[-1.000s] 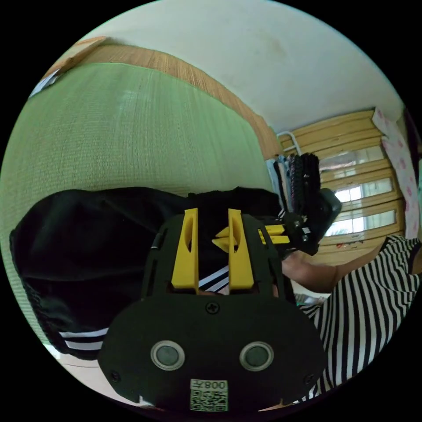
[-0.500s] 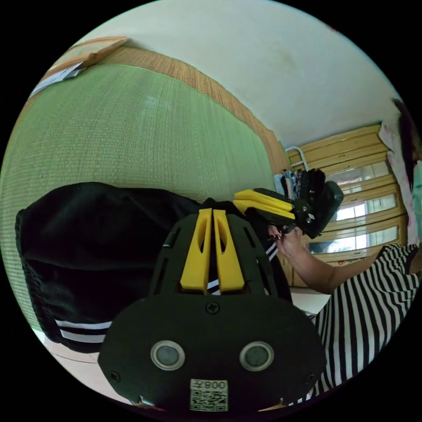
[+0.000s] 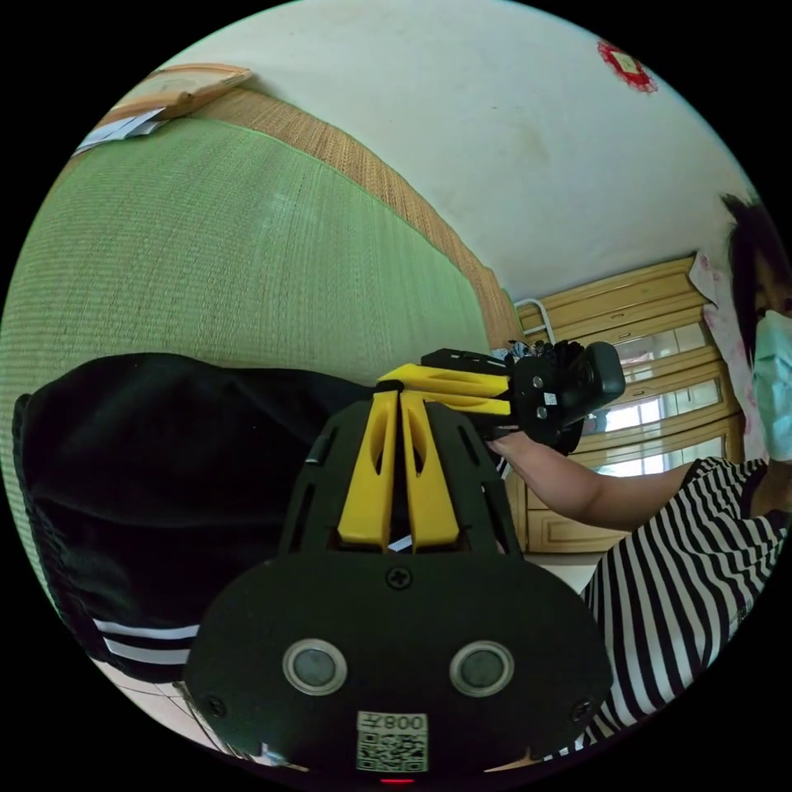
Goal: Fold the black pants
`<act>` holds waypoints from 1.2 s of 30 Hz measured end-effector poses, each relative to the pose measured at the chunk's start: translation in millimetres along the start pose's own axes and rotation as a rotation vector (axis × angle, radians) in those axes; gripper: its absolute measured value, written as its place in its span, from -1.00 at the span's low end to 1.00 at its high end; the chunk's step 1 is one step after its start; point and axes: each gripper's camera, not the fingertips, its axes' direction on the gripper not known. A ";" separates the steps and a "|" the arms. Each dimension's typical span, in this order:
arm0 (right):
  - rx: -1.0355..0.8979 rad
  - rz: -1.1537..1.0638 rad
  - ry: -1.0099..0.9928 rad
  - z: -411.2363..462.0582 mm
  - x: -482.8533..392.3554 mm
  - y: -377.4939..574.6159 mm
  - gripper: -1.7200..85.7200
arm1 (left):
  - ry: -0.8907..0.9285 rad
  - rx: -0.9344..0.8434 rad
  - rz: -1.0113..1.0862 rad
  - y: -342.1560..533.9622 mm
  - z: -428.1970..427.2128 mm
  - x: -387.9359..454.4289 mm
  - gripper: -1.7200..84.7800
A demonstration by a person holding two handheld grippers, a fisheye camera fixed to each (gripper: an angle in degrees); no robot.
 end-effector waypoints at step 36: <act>-0.131 0.470 -0.202 -93.7 124.4 -8.2 -0.83 | -0.269 -0.003 0.169 12.6 69.6 -108.7 -0.90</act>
